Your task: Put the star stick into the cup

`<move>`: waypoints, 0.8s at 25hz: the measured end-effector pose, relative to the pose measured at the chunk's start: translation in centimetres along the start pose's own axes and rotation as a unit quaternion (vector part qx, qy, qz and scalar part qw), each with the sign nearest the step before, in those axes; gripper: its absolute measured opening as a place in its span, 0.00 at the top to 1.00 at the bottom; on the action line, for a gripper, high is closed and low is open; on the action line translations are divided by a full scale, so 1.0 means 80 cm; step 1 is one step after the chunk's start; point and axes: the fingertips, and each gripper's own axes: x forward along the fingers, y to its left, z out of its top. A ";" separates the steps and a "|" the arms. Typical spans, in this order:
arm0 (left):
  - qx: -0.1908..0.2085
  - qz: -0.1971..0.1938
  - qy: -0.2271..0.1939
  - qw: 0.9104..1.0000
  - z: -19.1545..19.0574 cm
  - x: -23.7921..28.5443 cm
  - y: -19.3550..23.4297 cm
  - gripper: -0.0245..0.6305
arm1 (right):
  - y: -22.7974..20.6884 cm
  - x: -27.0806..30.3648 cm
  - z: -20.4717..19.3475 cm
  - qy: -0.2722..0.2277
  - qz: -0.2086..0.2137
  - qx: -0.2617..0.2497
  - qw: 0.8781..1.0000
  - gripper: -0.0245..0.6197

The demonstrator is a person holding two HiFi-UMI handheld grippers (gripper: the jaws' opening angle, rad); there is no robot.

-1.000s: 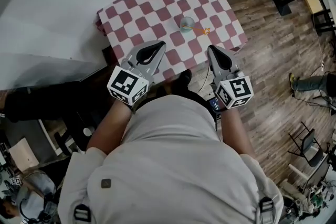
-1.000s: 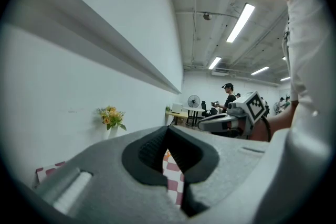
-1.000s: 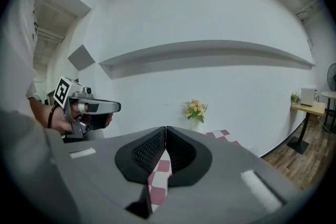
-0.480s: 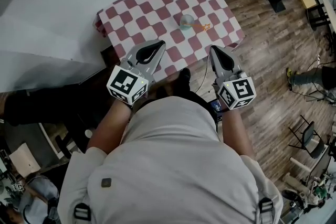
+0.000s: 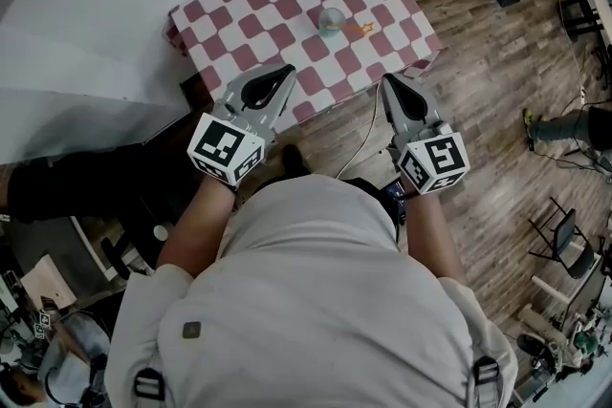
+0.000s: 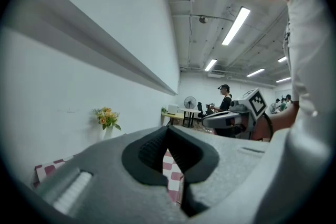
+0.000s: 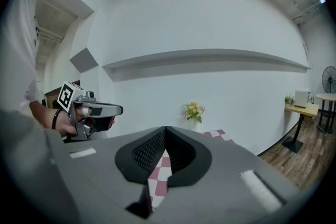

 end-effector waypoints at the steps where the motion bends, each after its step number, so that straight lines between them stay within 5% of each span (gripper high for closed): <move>1: 0.001 0.003 -0.001 1.000 0.002 0.002 -0.007 0.96 | -0.003 -0.007 -0.001 0.000 0.003 -0.001 1.000 0.95; 20: 0.001 0.073 -0.001 0.997 -0.026 0.007 -0.209 0.96 | -0.015 -0.186 -0.044 -0.019 0.120 -0.017 0.992 0.95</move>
